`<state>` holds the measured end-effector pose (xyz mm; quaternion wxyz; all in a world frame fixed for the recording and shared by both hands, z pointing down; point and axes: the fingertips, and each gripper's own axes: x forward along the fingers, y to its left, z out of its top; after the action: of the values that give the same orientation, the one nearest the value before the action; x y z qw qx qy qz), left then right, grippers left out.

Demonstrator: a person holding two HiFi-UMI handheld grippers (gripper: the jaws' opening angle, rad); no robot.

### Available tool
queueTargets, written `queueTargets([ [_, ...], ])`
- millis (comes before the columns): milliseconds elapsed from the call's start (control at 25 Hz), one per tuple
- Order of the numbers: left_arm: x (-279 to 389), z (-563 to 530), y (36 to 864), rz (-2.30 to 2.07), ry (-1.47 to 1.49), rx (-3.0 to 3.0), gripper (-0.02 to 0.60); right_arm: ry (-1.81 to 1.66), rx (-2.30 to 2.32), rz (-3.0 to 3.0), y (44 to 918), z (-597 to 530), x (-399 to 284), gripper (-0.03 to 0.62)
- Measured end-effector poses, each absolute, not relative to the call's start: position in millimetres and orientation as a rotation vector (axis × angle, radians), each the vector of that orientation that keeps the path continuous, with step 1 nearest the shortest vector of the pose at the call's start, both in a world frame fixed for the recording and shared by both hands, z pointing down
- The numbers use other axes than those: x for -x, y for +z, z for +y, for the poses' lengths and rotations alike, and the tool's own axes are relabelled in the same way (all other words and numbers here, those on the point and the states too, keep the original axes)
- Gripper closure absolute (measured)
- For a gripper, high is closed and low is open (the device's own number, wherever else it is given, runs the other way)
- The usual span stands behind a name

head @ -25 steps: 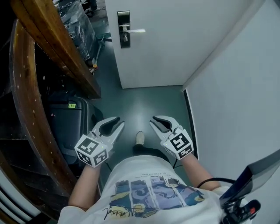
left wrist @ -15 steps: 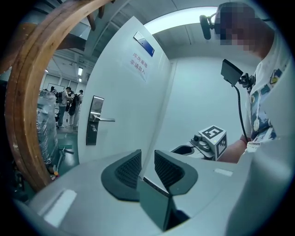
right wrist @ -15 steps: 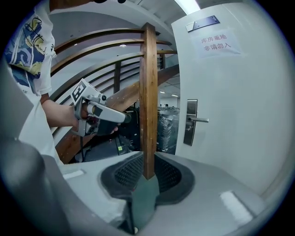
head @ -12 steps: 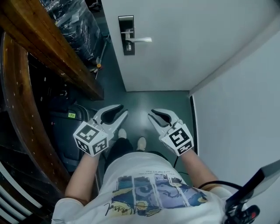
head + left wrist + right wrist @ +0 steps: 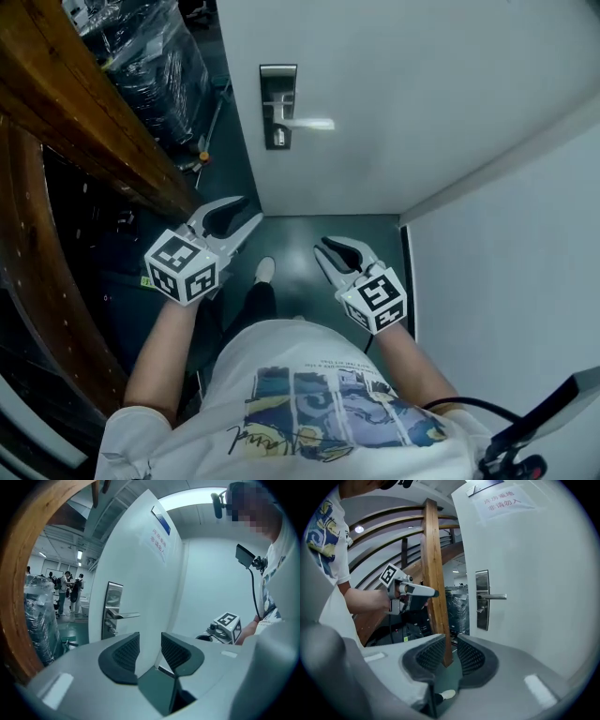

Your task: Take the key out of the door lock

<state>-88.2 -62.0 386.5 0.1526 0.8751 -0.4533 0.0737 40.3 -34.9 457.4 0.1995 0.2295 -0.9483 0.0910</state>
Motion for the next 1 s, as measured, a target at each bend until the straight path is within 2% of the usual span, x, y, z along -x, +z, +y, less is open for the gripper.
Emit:
queueTargets([
  [360,170.4,-194.9,366.7,-1.334,0.239,-2.553,0.367,0.52,-0.693,-2.662,466.4,-111.8,10.4,0.512],
  [520,189.8,-239.5,367.0,-1.29,0.273,-2.589,0.314,0.589,-0.716,-2.648,476.8,-132.4,28.5,0.499],
  [800,204.0,-288.3,359.1,-1.2,0.245,-2.653,0.245,0.82,-0.765,-2.639,494.5,-163.4,46.7,0.467],
  [1000,198.3,-310.1,346.3,-1.083,0.194,-2.719,0.227,0.988,-0.812,-2.635,499.1,-183.3,52.2,0.458],
])
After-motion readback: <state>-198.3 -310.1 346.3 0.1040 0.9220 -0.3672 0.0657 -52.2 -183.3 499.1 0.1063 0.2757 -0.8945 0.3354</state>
